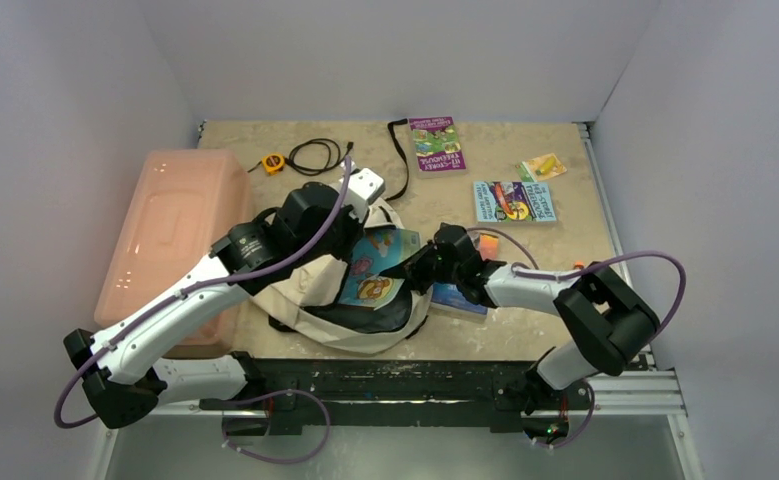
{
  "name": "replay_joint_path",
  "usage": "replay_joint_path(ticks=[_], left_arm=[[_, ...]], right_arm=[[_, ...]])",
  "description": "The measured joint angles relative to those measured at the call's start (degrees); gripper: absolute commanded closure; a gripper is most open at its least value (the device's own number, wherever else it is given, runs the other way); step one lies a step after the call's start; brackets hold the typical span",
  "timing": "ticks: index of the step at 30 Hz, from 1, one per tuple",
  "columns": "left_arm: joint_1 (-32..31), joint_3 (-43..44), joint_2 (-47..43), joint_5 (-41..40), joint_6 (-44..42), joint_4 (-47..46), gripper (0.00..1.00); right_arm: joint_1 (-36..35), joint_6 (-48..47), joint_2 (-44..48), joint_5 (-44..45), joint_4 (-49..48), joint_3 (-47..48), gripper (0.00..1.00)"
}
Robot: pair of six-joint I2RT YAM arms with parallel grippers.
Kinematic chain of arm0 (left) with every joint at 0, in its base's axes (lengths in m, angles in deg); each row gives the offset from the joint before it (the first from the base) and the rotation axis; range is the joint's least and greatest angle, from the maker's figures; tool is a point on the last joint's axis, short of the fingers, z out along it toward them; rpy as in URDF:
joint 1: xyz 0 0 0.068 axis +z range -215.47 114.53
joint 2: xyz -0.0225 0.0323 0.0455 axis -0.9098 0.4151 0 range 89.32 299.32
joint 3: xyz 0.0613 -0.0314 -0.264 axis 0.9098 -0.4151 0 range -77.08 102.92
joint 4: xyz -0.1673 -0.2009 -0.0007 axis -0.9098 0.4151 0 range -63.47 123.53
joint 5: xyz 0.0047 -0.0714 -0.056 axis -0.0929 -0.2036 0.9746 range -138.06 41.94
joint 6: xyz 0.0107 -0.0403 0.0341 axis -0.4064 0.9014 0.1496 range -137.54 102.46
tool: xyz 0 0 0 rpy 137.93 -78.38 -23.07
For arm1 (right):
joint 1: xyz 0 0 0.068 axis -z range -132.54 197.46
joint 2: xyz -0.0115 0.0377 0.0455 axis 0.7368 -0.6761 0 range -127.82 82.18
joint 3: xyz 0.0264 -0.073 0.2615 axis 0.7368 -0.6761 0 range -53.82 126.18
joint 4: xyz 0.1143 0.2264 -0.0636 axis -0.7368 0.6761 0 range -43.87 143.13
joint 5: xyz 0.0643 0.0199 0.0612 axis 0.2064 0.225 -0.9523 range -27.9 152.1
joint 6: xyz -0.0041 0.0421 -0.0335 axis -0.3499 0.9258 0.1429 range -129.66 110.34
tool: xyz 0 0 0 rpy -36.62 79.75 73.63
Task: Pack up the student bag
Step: Place the book in the student bag.
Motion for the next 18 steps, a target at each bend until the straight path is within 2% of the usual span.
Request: replay_joint_path(ticks=[6,13,18], left_arm=[[0.00,0.00,0.46,0.85,1.36,-2.03,1.00],[0.02,0.00,2.29,5.16,2.43,-3.56,1.00],[0.02,0.57,3.26,6.54,1.38,-3.02,1.00]], right_arm=[[-3.32,1.84,-0.42,2.95,-0.90,0.61,1.00],[-5.66,0.74,-3.39,11.37,-1.99,4.33,1.00],[-6.49,-2.34,-9.55,17.18,-10.21,6.62,1.00]])
